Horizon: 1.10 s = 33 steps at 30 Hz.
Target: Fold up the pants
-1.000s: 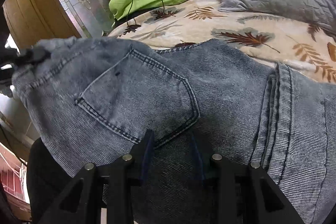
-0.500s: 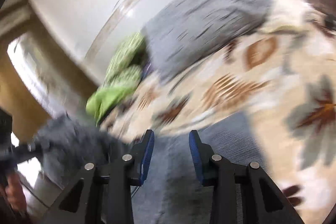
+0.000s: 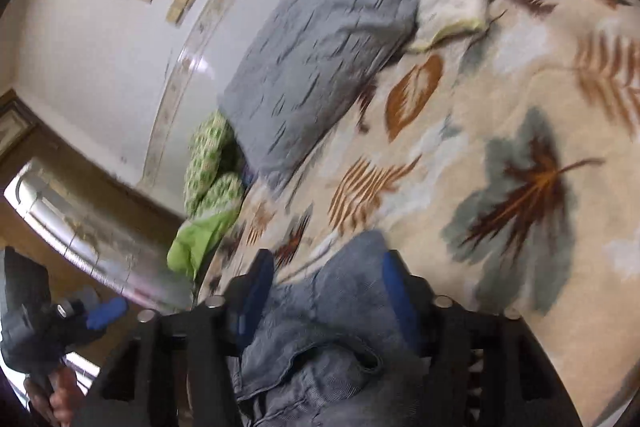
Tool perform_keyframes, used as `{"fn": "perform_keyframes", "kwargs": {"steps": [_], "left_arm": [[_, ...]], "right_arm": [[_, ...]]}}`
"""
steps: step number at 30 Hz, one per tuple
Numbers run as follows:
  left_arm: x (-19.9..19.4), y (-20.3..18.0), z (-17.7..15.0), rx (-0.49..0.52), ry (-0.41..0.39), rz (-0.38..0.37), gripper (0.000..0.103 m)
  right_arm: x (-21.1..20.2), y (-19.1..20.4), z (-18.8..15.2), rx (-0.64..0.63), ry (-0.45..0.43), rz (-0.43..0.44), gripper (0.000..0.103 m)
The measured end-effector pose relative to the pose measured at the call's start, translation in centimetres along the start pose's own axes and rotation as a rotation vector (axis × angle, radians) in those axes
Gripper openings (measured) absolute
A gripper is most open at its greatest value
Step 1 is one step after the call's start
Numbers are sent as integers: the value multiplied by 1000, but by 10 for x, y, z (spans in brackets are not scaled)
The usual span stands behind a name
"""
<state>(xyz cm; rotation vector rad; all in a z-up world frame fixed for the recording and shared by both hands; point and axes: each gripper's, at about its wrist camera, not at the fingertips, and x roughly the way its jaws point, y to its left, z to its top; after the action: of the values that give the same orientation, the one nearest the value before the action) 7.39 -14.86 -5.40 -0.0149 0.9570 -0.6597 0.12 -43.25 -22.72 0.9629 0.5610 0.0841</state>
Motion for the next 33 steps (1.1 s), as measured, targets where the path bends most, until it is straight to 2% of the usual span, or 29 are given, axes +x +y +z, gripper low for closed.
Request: {"fn": "perform_keyframes", "kwargs": {"steps": [4, 6, 9, 11, 14, 17, 19, 22, 25, 28, 32, 33], "left_arm": [[-9, 50, -10, -63, 2, 99, 61], [-7, 79, -23, -114, 31, 165, 61], [-3, 124, -55, -197, 90, 204, 61], [-3, 150, -83, -224, 137, 256, 61], [-7, 171, -110, -251, 174, 271, 61], [-14, 178, -122, -244, 168, 290, 61], [-15, 181, -126, -226, 173, 312, 61], [-11, 191, -130, -265, 177, 290, 61], [-2, 196, -135, -279, 191, 264, 61], [13, 195, -141, -288, 220, 214, 61], [28, 188, -147, -295, 244, 147, 61], [30, 187, -147, -303, 247, 122, 61]], "right_arm": [[16, 17, -15, -78, 52, -19, 61], [25, 20, -20, -96, 79, -38, 61], [30, 24, -26, -116, 94, -27, 61], [28, 31, -29, -150, 100, 33, 61], [25, 41, -33, -177, 132, 136, 61], [31, 53, -45, -187, 244, 291, 61], [36, 63, -54, -212, 311, 343, 61], [49, 81, -77, -273, 454, 393, 61], [63, 91, -100, -340, 544, 339, 61], [81, 91, -115, -345, 566, 253, 61], [100, 94, -125, -359, 509, 183, 62], [103, 95, -125, -367, 492, 175, 55]]}}
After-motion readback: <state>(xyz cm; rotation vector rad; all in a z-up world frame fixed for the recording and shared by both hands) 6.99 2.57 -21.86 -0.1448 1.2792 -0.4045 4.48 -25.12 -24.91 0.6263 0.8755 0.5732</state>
